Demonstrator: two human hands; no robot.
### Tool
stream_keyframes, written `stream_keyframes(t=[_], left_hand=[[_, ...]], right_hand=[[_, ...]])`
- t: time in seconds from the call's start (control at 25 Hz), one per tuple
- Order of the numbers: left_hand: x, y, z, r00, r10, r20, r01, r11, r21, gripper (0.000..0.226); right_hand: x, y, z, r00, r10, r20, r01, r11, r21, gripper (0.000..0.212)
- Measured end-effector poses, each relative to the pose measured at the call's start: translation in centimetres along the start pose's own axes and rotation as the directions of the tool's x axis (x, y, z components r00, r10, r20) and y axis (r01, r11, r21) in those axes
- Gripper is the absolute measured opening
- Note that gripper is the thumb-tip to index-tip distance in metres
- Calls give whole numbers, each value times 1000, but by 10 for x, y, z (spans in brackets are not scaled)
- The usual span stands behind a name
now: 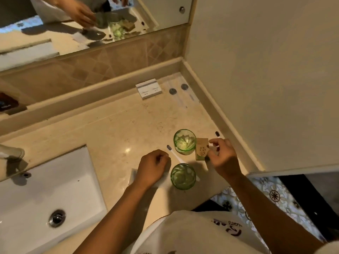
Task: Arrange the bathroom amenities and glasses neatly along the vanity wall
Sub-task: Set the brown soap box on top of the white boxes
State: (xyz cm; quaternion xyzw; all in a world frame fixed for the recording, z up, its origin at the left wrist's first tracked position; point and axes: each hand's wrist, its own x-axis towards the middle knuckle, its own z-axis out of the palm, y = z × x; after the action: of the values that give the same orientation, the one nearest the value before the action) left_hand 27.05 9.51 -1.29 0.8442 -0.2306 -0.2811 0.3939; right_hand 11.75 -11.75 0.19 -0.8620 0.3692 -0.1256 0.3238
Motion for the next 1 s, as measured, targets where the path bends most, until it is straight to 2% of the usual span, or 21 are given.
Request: stream_keyframes(t=[0.16,0.24,0.4,0.56,0.72,0.8,0.92,1.0], left_hand=[[21,30,12,967,-89,239,111,991,-78,21],[23,40,17,947,-134,293,183,972,-147,23],[25,47,23,926,-172,337,232,962,-147,25],[28,47,22,929,-213,302,259,959,-119,35],[32,51,10,954,-218,207,250,957,-146,43],[41,52,1,959,-221,179,252,952,-173,47],[64,57,-11,947,-281,158,316,905,-284,21],[81,68,-20,941,-309,136,338,863,-375,19]], right_hand=[[13,34,20,947,278,159,-258,957,-136,63],[18,33,28,927,323,190,-299,943,-144,71],[18,34,43,968,198,156,-177,974,-139,79],[22,36,48,976,177,130,-158,977,-141,81],[42,19,29,987,154,36,-157,982,109,78],[59,3,23,997,70,-19,-65,982,175,67],[85,-21,23,991,-97,-91,102,994,45,53],[102,-38,24,987,-151,-57,152,988,24,51]])
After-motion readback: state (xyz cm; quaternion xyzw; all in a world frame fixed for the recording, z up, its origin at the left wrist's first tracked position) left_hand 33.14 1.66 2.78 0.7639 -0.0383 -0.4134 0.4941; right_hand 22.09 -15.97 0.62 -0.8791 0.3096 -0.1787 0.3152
